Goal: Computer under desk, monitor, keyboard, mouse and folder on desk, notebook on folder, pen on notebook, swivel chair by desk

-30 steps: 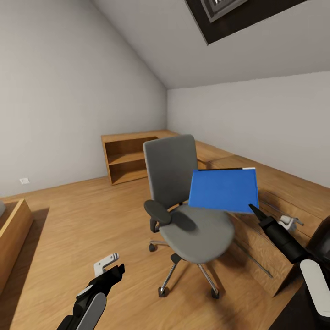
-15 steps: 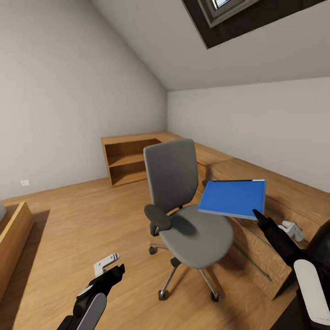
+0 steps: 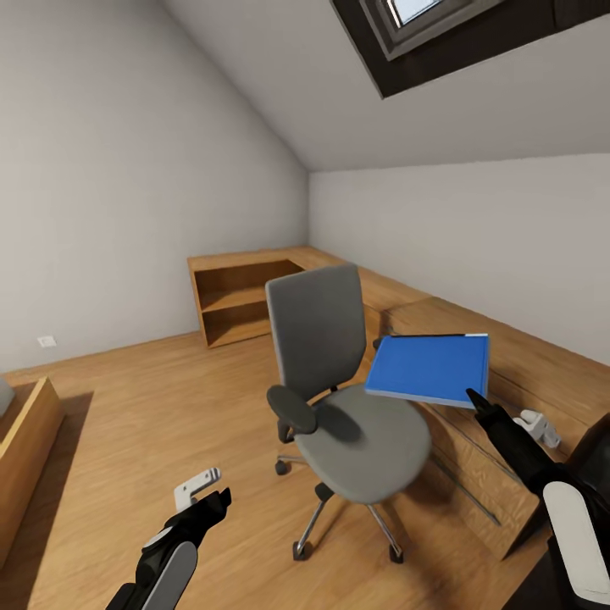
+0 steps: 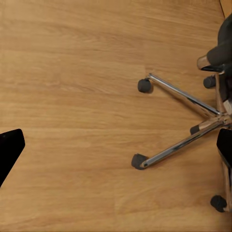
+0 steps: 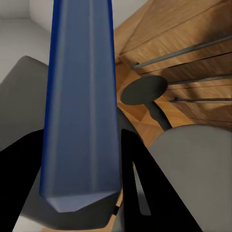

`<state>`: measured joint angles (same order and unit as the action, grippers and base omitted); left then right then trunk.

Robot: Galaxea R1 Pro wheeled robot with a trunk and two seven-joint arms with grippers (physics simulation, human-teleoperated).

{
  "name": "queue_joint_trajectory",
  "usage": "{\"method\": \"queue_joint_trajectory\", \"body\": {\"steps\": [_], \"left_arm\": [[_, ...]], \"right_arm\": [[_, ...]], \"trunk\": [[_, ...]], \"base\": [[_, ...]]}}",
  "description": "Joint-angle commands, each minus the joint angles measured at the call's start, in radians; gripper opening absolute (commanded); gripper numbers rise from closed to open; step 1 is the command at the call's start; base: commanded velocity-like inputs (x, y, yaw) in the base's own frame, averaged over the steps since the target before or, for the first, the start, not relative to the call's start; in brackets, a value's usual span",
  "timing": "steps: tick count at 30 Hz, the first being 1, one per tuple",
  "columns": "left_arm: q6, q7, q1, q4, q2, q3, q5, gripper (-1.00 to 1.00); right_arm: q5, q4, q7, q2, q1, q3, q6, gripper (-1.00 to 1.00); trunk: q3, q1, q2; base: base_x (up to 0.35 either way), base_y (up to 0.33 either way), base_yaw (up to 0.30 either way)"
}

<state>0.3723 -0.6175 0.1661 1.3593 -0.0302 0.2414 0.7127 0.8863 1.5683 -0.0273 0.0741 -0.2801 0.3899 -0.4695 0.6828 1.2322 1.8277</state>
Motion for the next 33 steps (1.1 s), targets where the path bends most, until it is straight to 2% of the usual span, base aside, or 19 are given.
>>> {"method": "queue_joint_trajectory", "body": {"steps": [1,29,33], "left_arm": [[0.002,-0.008,0.001,0.002,-0.001,0.002,0.007,1.0],[0.001,-0.015,0.001,0.002,-0.001,0.004,0.004,1.0],[0.0,-0.014,0.001,-0.057,-0.003,0.002,0.006,1.0]], "right_arm": [[0.008,0.001,-0.002,0.0,-0.001,0.002,-0.007,-1.0],[0.004,0.001,-0.002,0.003,0.013,-0.002,-0.005,-1.0],[0.003,0.001,-0.001,0.003,0.013,-0.002,-0.006,-1.0]], "trunk": [[-0.002,-0.004,-0.007],[-0.09,-0.111,-0.203],[-0.102,-0.127,-0.231]], "base": [[0.0,0.0,0.0],[0.0,0.0,0.0],[0.0,0.0,0.0]]}}
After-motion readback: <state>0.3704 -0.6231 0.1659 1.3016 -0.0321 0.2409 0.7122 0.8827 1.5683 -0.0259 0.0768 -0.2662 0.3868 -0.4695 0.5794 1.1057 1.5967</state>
